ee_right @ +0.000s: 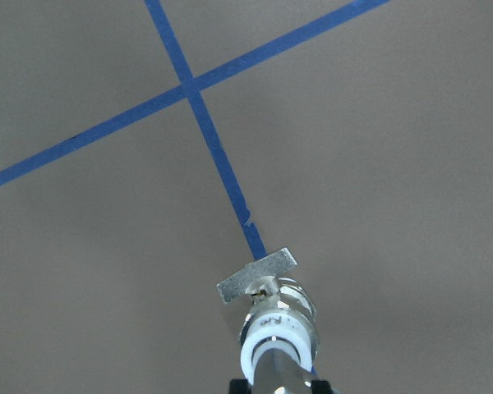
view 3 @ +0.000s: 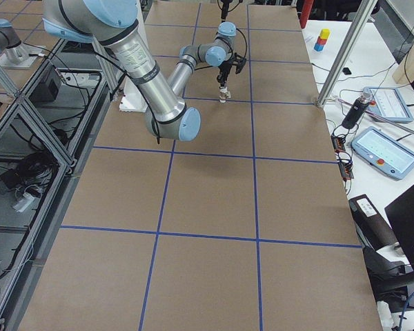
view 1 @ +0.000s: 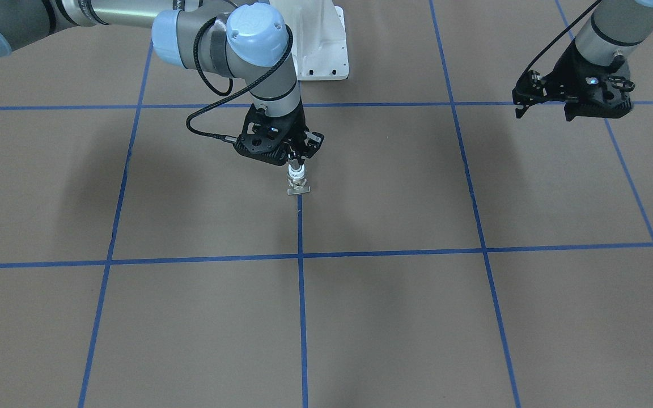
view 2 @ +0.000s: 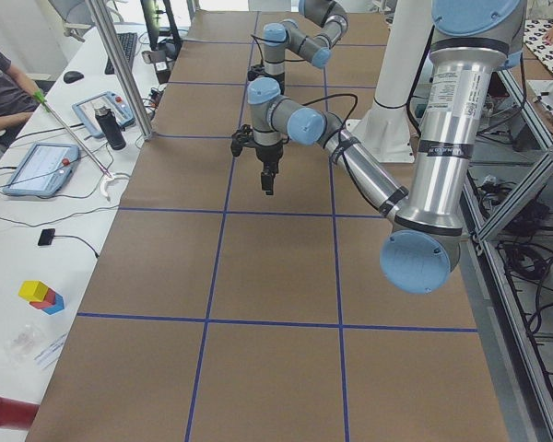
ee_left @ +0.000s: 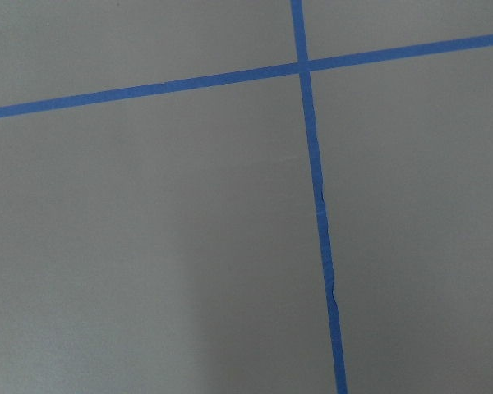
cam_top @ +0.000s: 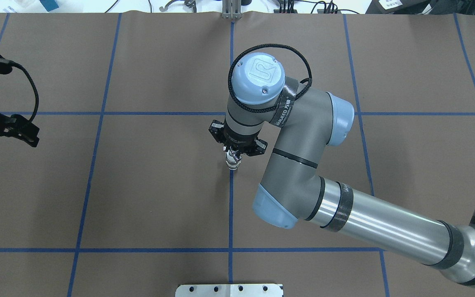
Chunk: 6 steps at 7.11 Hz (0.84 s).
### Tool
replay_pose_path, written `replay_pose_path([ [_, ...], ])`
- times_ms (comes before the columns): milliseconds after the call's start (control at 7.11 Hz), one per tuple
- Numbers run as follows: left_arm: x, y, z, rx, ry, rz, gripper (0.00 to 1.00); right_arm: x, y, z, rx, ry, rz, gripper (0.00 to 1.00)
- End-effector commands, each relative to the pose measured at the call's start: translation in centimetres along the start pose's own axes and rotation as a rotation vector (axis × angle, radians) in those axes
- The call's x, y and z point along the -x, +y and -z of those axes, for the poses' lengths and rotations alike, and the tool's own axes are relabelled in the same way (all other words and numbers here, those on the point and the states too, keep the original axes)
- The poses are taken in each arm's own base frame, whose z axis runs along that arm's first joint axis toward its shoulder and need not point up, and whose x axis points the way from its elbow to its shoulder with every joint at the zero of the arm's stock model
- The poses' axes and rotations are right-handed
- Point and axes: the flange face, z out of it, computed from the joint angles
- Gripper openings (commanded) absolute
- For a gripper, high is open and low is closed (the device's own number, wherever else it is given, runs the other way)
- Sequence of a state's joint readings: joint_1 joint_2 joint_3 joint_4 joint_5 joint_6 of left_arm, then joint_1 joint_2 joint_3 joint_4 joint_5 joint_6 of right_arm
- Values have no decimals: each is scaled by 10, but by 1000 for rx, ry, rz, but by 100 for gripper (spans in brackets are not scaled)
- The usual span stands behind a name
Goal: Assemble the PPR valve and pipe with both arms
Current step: 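Press the fitting down into the valve with the right gripper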
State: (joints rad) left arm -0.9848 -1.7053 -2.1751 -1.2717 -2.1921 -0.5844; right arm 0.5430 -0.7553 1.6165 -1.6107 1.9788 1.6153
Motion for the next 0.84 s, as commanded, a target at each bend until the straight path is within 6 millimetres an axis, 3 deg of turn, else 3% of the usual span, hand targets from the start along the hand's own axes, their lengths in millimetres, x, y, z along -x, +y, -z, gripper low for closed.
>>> replay_pose_path([
  [0, 0, 1, 0, 0, 0, 0, 99, 7, -1, -4, 0, 8, 0, 0],
  [141, 1, 1, 0, 1, 0, 1, 99, 14, -2, -5, 0, 10, -1, 0],
  [703, 1, 1, -1, 2, -1, 2, 99, 10, -3, -8, 2, 18, -3, 0],
])
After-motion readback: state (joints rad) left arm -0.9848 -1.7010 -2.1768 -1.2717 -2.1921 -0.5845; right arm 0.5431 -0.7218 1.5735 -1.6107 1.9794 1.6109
